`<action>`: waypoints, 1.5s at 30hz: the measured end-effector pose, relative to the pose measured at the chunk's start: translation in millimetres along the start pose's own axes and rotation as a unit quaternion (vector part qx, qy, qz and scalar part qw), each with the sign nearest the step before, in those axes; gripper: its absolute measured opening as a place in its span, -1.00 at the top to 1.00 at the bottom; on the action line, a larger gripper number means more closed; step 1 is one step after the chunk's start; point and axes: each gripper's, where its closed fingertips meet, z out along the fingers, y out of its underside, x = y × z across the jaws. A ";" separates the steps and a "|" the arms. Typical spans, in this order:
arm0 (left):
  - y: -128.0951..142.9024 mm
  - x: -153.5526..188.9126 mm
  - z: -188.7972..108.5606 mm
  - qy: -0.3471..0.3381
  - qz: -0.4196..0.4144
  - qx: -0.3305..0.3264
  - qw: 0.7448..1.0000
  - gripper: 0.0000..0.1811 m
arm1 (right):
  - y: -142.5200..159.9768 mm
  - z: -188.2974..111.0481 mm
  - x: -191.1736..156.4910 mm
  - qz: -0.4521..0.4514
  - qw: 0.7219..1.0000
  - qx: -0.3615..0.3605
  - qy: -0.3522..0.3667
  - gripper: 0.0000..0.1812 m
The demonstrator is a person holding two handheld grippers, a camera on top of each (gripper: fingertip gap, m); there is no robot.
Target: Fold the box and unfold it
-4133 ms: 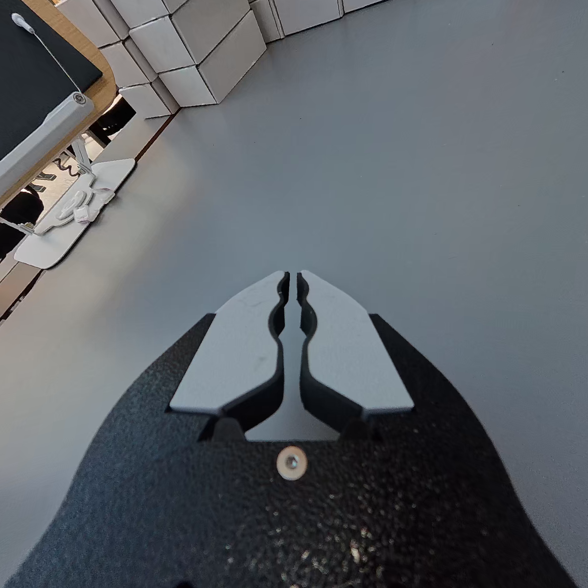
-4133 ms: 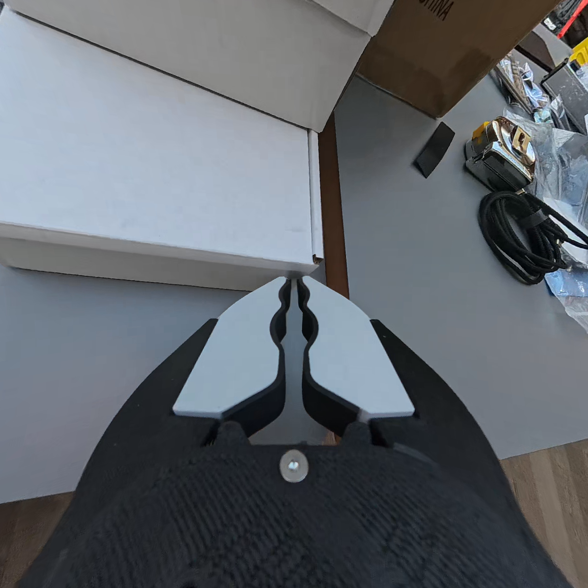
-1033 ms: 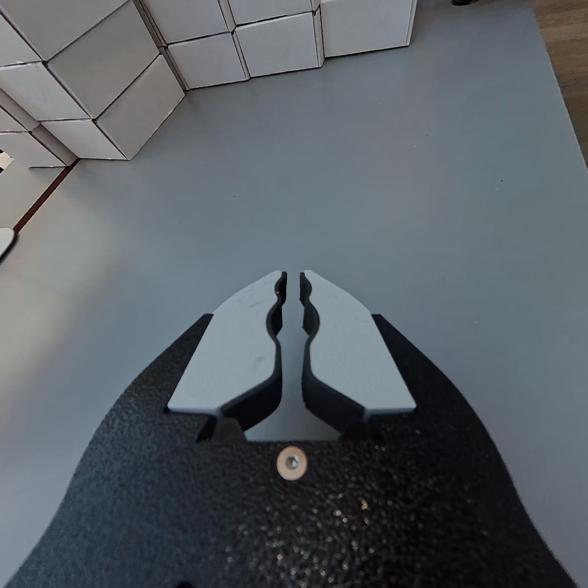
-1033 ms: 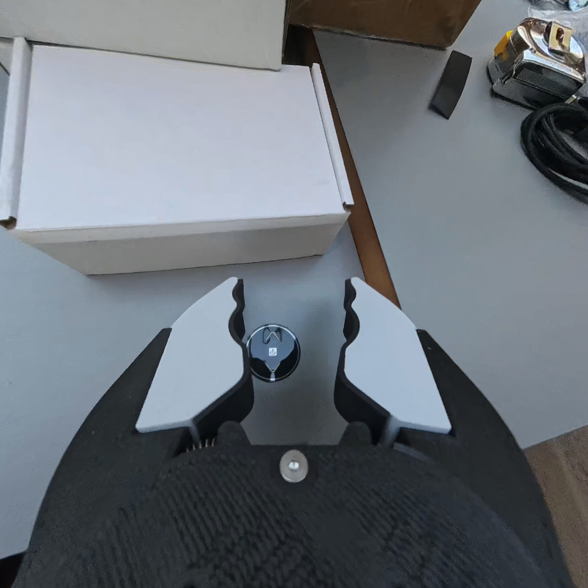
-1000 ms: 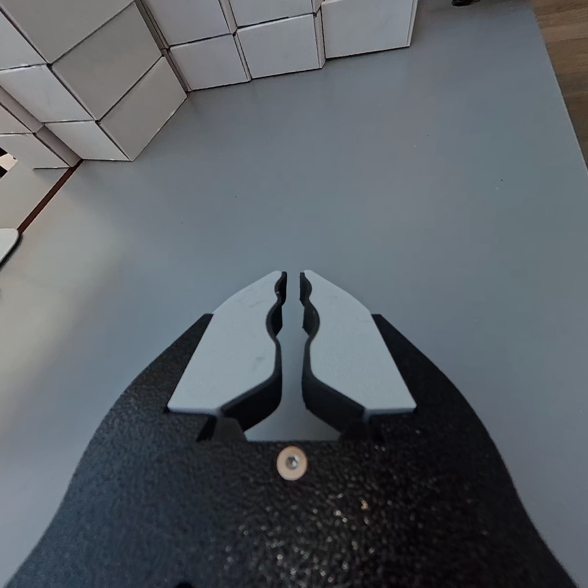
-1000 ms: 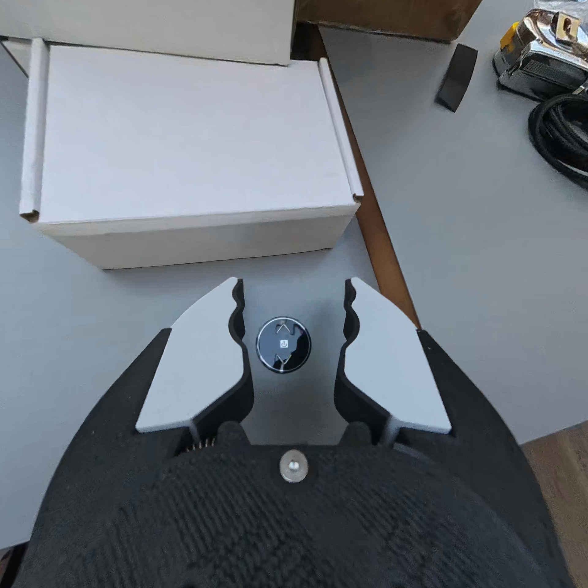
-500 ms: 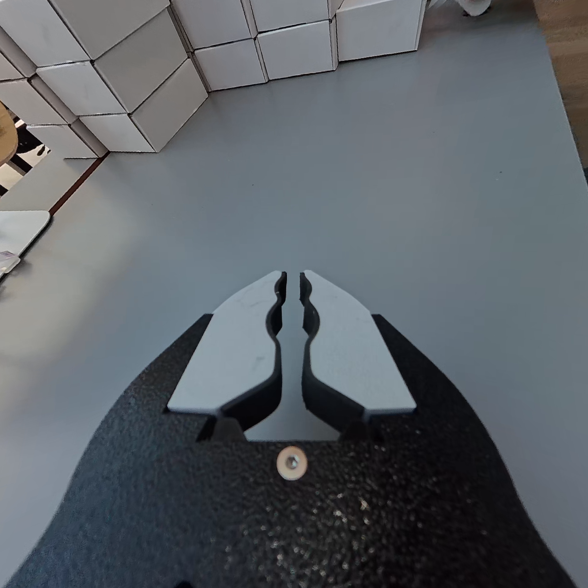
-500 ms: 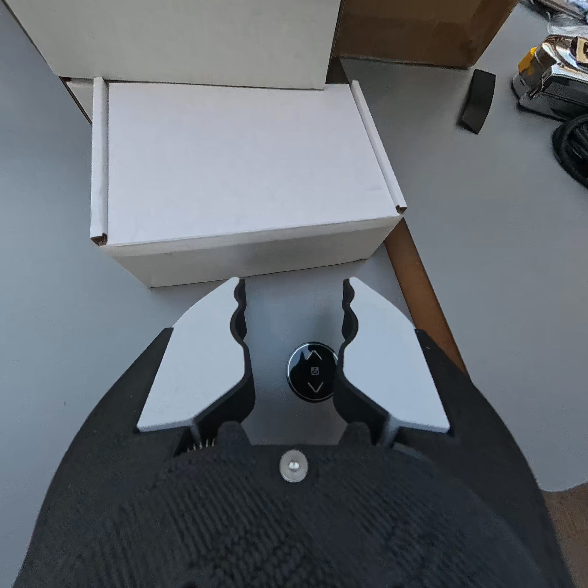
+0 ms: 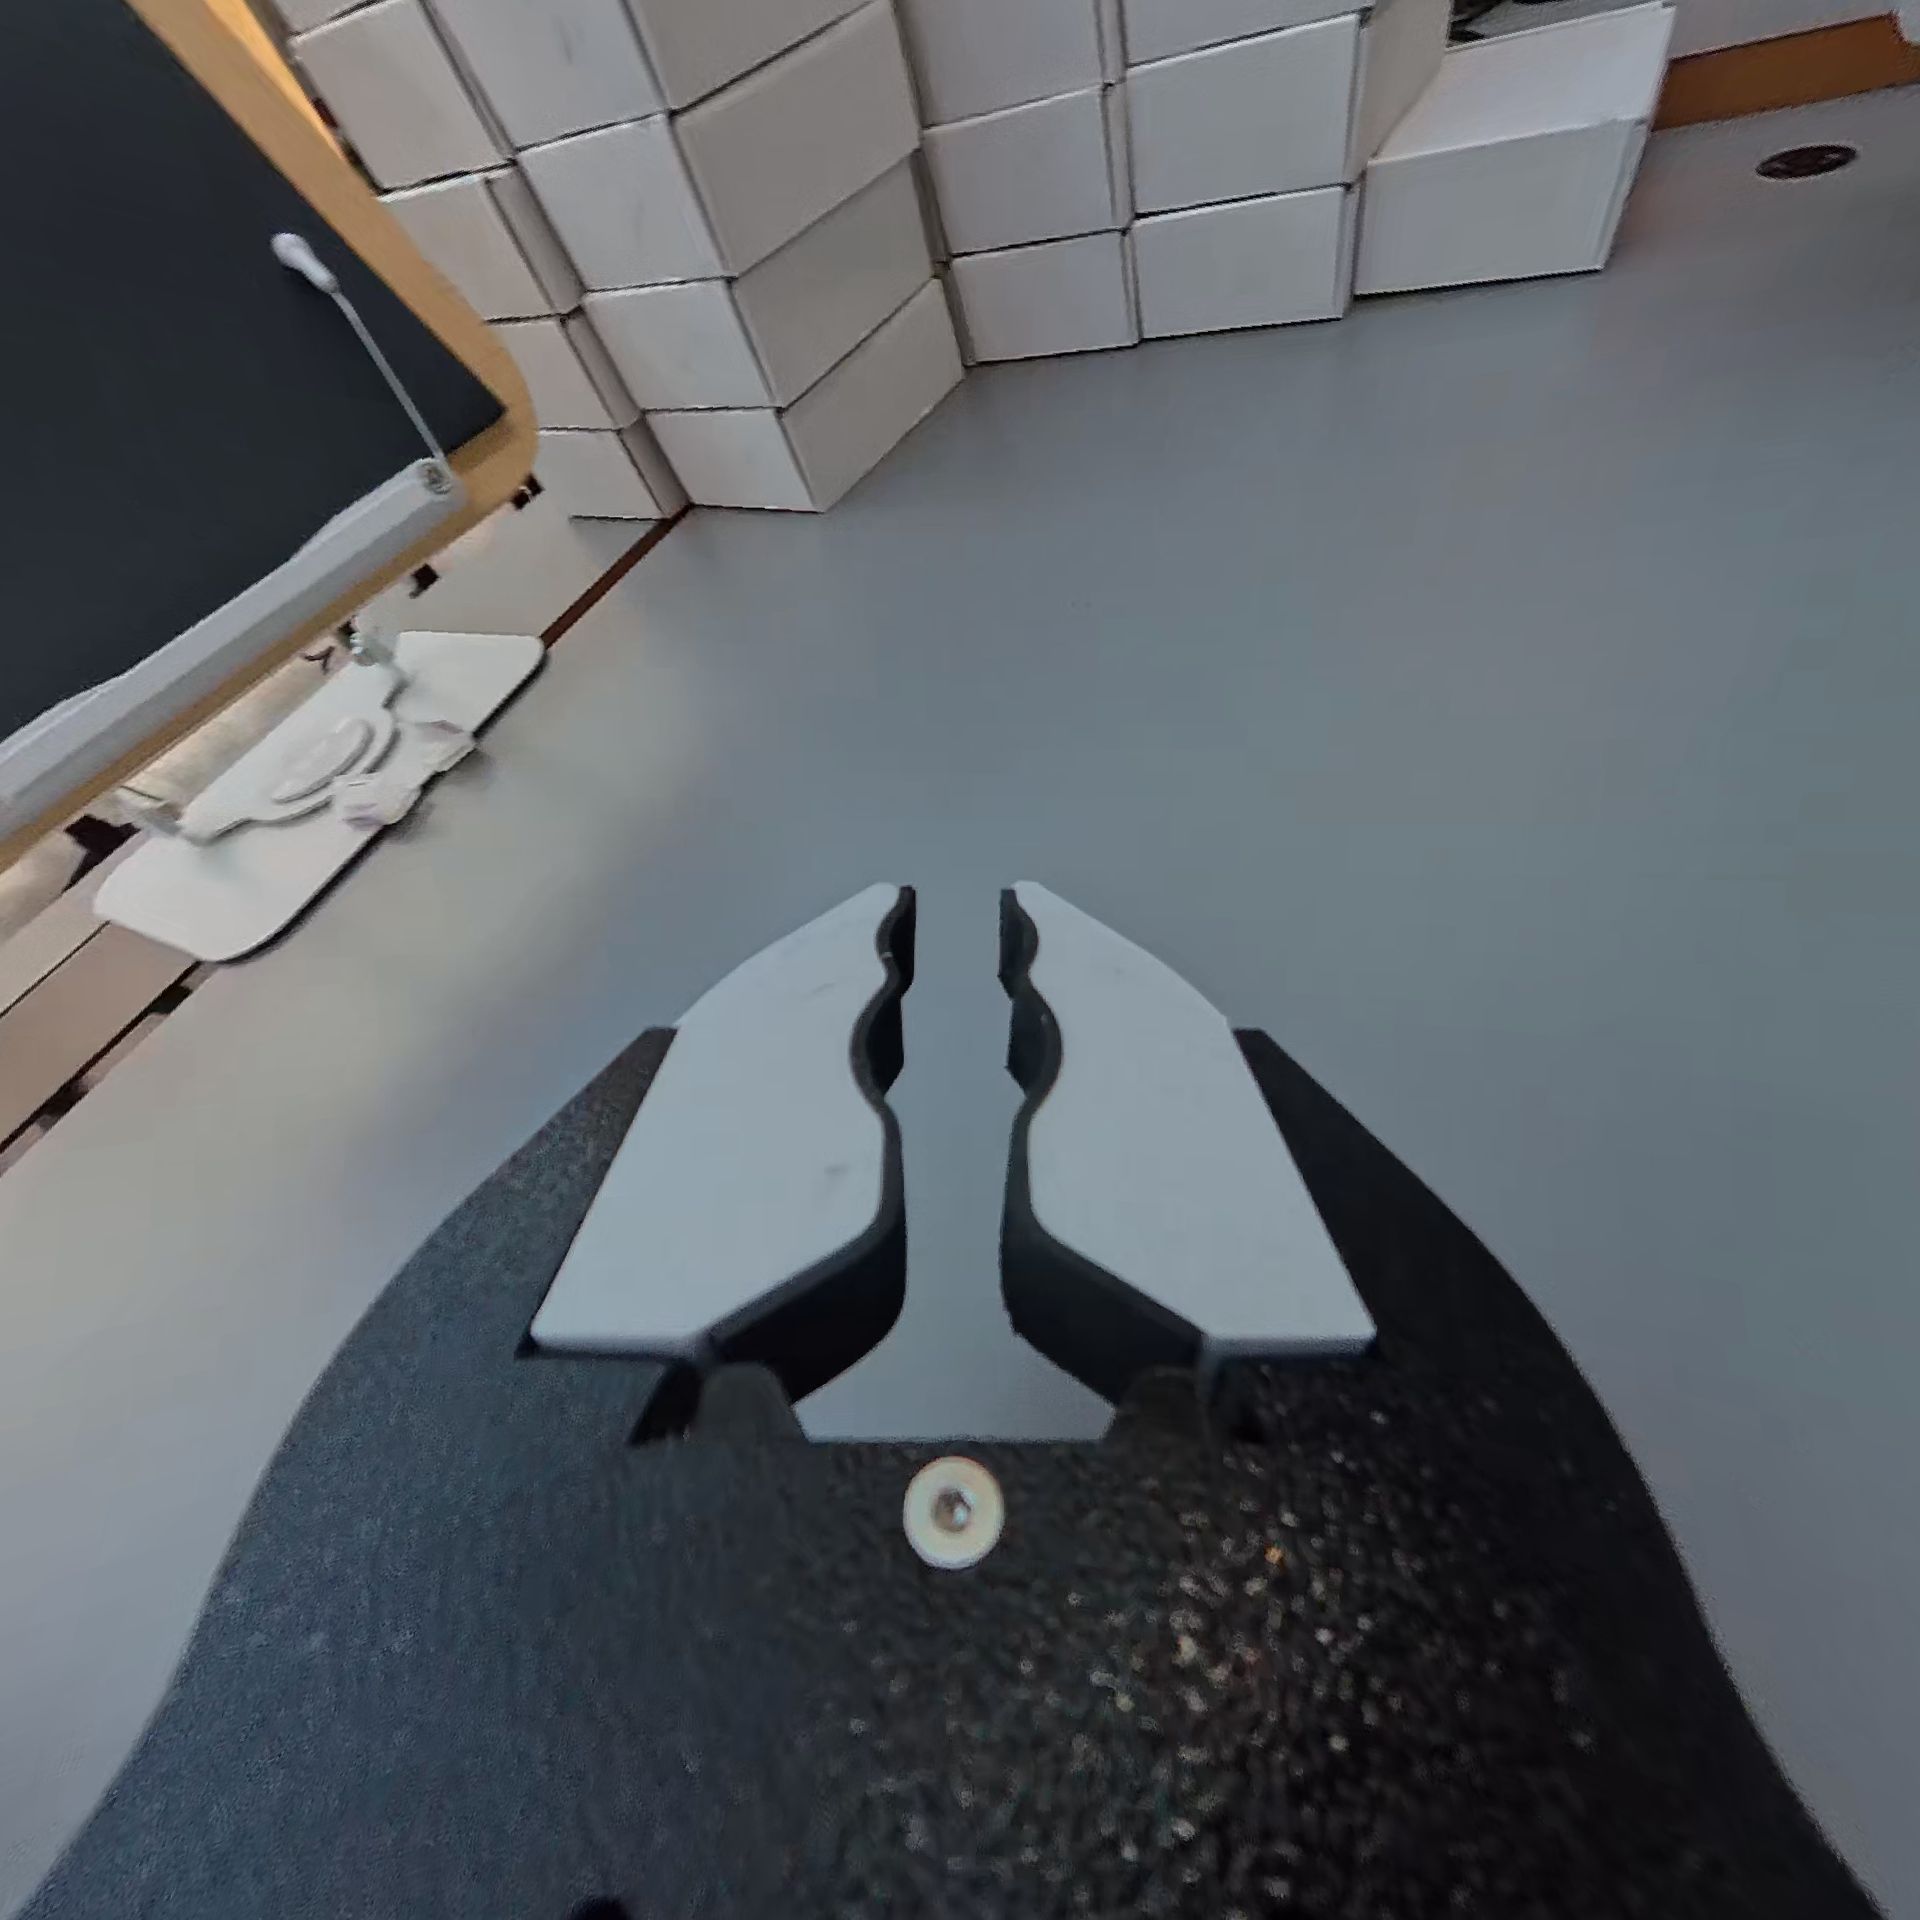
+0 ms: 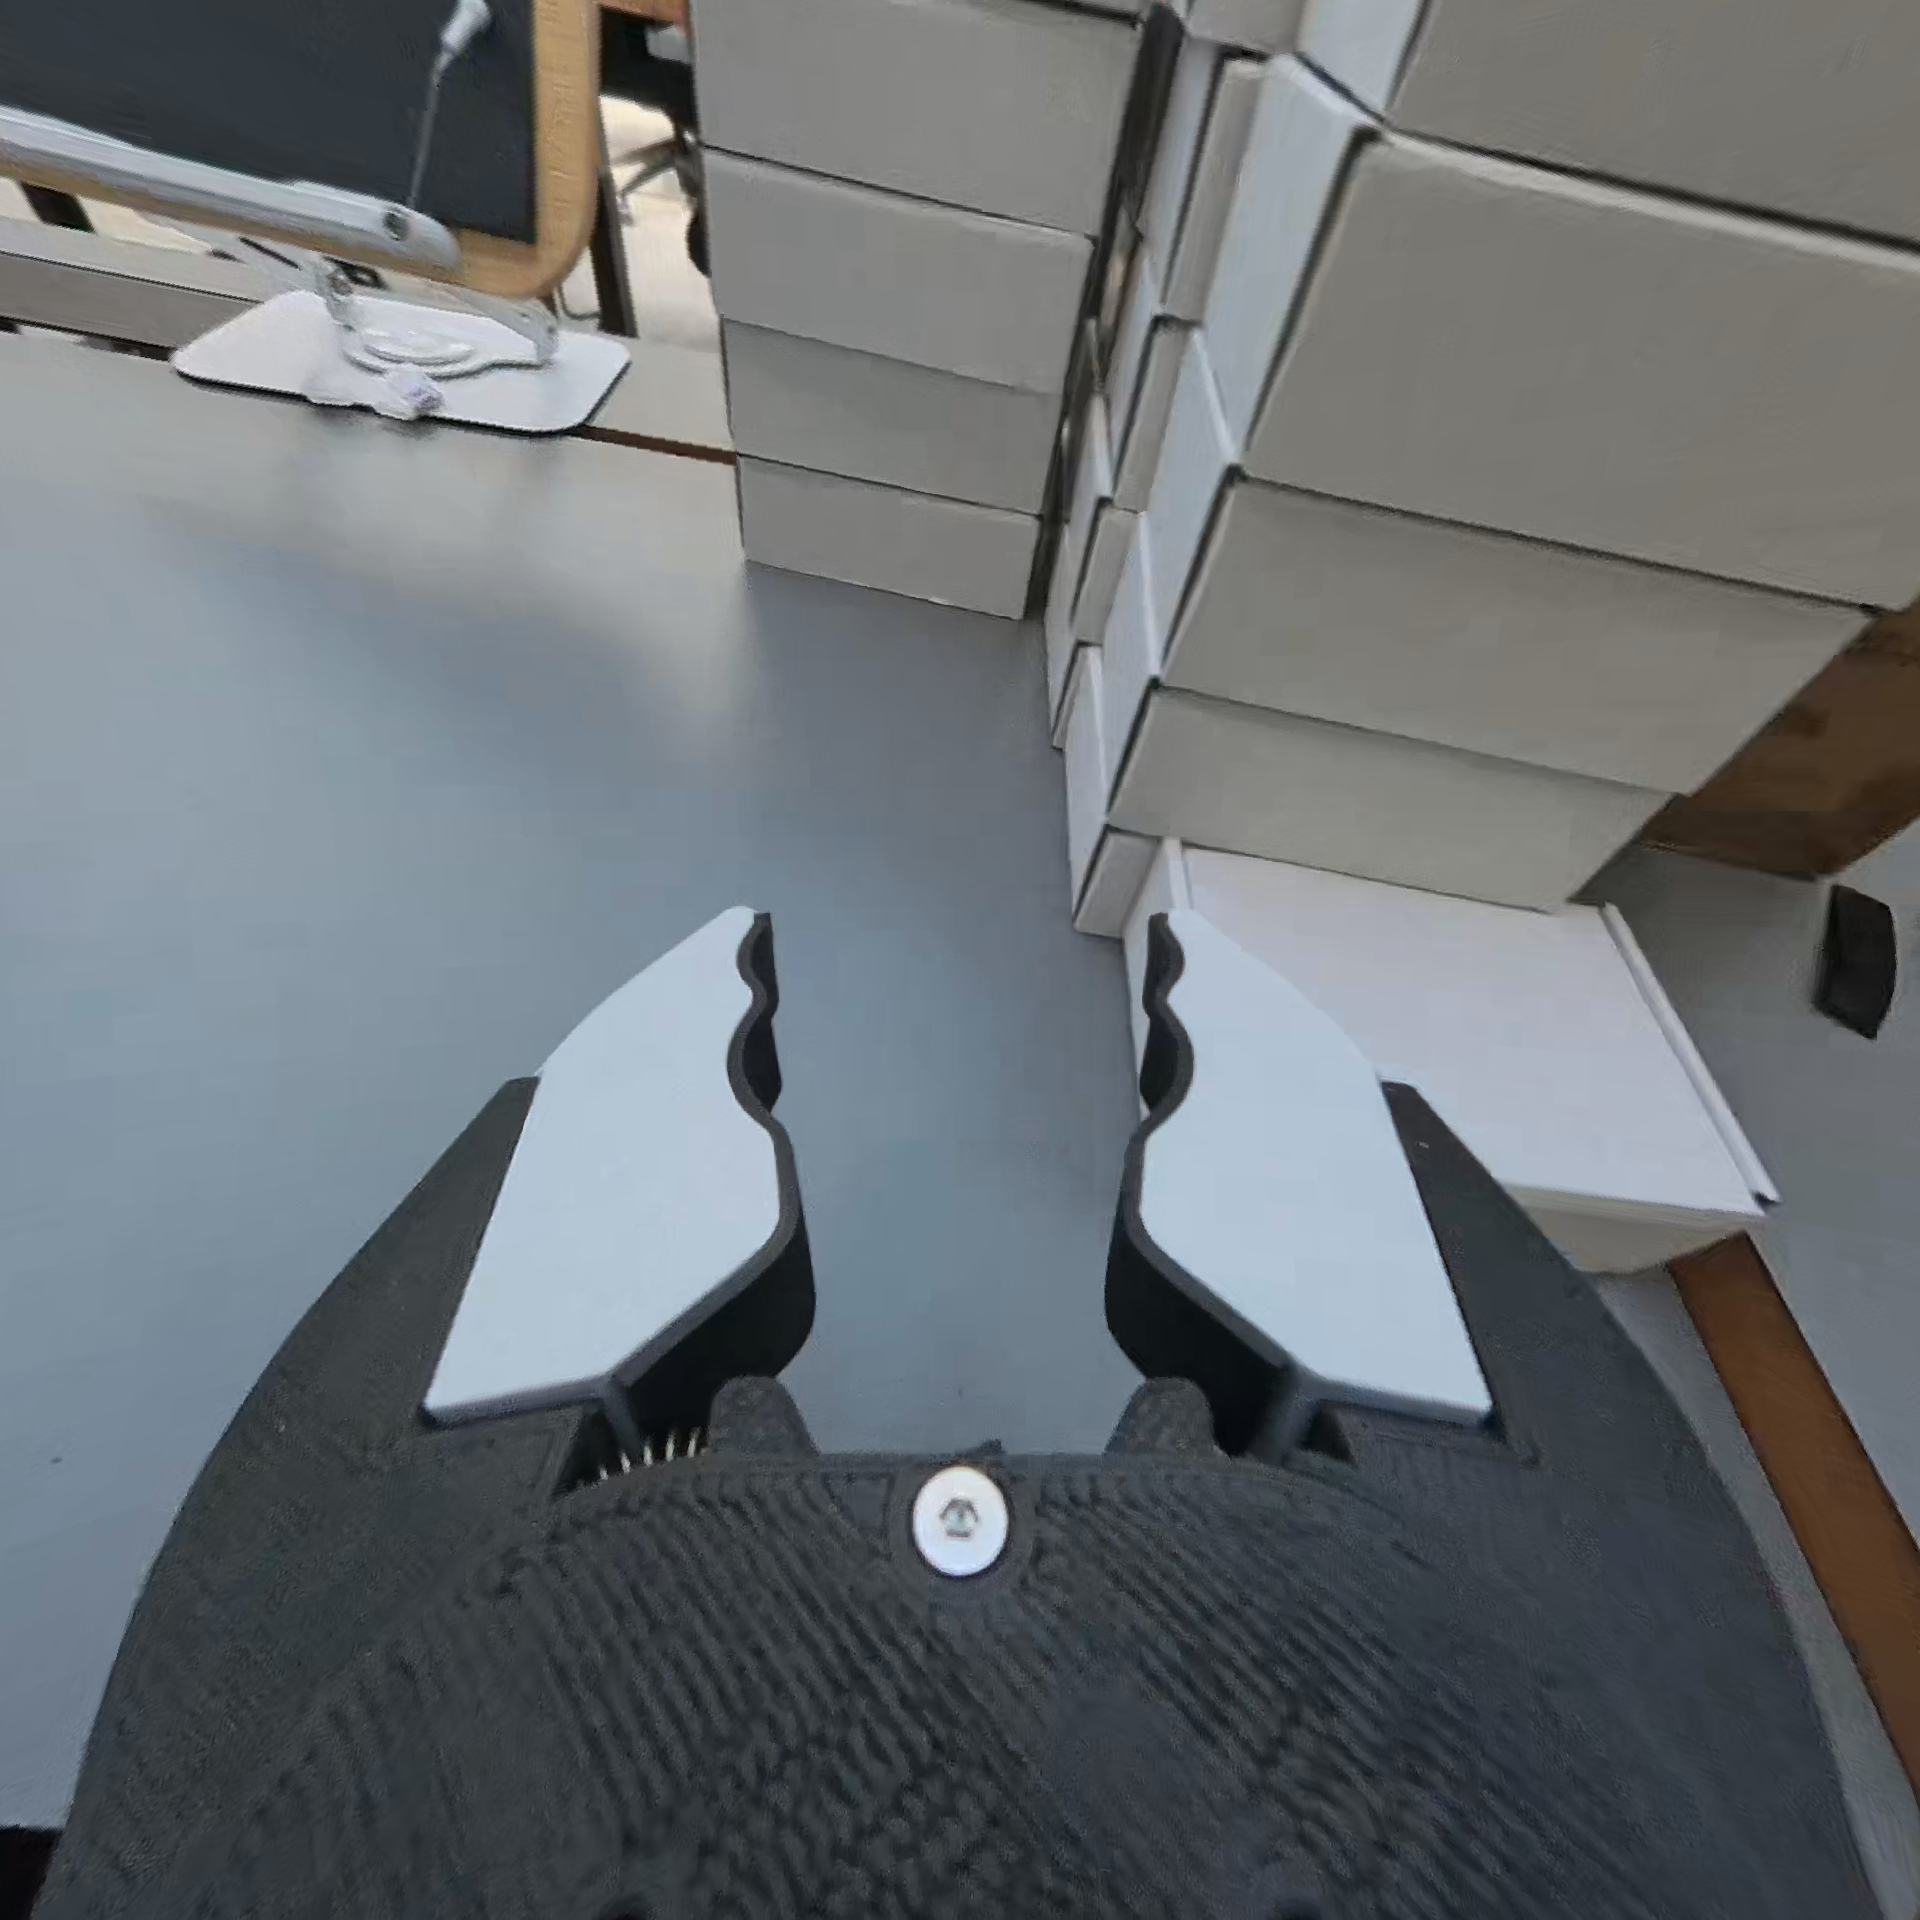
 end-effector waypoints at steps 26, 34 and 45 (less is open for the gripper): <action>131.8 -342.1 -233.6 -0.364 0.417 -0.350 0.756 0.93 | -41.7 57.8 -161.3 -0.113 0.980 0.007 -0.166 0.25; 12.1 -278.2 -268.9 -0.492 0.449 -0.246 0.704 0.94 | -50.4 50.7 -177.4 -0.105 0.973 0.033 -0.202 0.30; 2.2 -1.0 -101.1 -0.262 0.444 -0.222 0.828 0.94 | -53.8 35.9 -294.5 -0.146 0.924 0.070 -0.346 0.99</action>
